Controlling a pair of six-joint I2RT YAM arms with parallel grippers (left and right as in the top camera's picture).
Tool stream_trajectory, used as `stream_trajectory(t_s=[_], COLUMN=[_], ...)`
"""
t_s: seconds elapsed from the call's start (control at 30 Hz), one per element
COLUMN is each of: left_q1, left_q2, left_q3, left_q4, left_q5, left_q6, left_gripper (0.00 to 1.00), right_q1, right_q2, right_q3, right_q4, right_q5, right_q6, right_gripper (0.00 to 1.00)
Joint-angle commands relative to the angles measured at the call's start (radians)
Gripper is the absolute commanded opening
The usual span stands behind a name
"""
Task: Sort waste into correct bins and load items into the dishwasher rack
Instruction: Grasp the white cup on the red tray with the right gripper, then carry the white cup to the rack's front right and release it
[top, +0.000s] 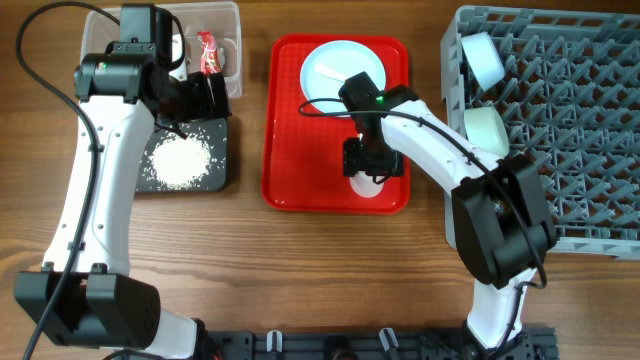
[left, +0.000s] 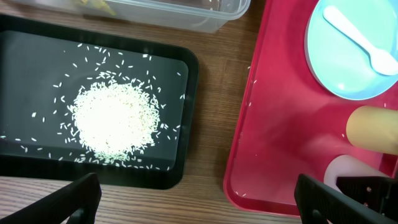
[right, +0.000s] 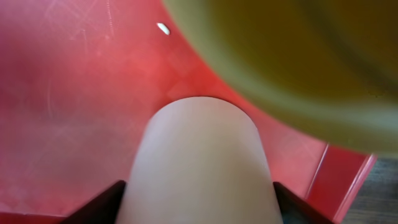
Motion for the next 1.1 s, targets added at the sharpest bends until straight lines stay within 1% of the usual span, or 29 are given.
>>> stream_trajectory(t_s=[0.0,0.03,0.1,0.13,0.27,0.3,0.37,0.53,0.6,0.67,0.8,0.83,0.87,0.9,1.0,1.07], left_q1=[0.004,0.004,0.004,0.004,0.004,0.004,0.004,0.004,0.004,0.004,0.004,0.004,0.004,0.004,0.004,0.004], left_q2=[0.011,0.011,0.011,0.011,0.011,0.011,0.011,0.011,0.011,0.011,0.011,0.011,0.011,0.011,0.011,0.011], left_q3=[-0.006,-0.006,-0.006,-0.006,-0.006,-0.006,-0.006,-0.006,-0.006,-0.006,-0.006,-0.006,-0.006,-0.006,-0.006,-0.006], left_q4=[-0.001,-0.001,-0.001,-0.001,-0.001,-0.001,-0.001,-0.001,-0.001,-0.001,-0.001,-0.001,-0.001,-0.001,-0.001,-0.001], left_q5=[0.005,0.005,0.005,0.005,0.005,0.005,0.005,0.005,0.005,0.005,0.005,0.005,0.005,0.005,0.005,0.005], left_q6=[-0.01,-0.01,-0.01,-0.01,-0.01,-0.01,-0.01,-0.01,-0.01,-0.01,-0.01,-0.01,-0.01,-0.01,-0.01,-0.01], left_gripper=[1.0,1.0,1.0,1.0,1.0,1.0,1.0,1.0,1.0,1.0,1.0,1.0,1.0,1.0,1.0,1.0], right_q1=[-0.006,-0.006,-0.008,-0.009,-0.017,-0.019,-0.039,-0.174,-0.288,-0.435,-0.719,-0.851,-0.911,-0.971,-1.139,-1.196], right_q2=[0.054,0.054,0.054,0.054,0.007,-0.01,-0.09,-0.348,-0.449,-0.521,-0.557,-0.555,-0.555,-0.555,-0.555,-0.555], right_q3=[-0.02,-0.02,-0.001,0.02,0.166,0.185,0.218,0.22,0.22,0.22,0.216,0.202,0.19,0.17,0.061,-0.02], right_q4=[-0.053,-0.064,-0.105,-0.135,-0.307,-0.324,-0.364,-0.422,-0.461,-0.523,-0.561,-0.546,-0.534,-0.51,-0.409,-0.351], right_q5=[-0.035,-0.036,-0.036,-0.036,-0.036,-0.036,-0.036,-0.035,-0.026,0.047,0.104,0.105,0.108,0.108,0.103,0.091], right_q6=[0.002,0.0,-0.01,-0.022,-0.031,-0.039,-0.045,-0.05,-0.08,-0.09,-0.155,-0.18,-0.185,-0.203,-0.189,-0.175], right_gripper=[0.6,0.56,0.55,0.52,0.52,0.52,0.5,0.5,0.5,0.5,0.5,0.5,0.5,0.51,0.5,0.5])
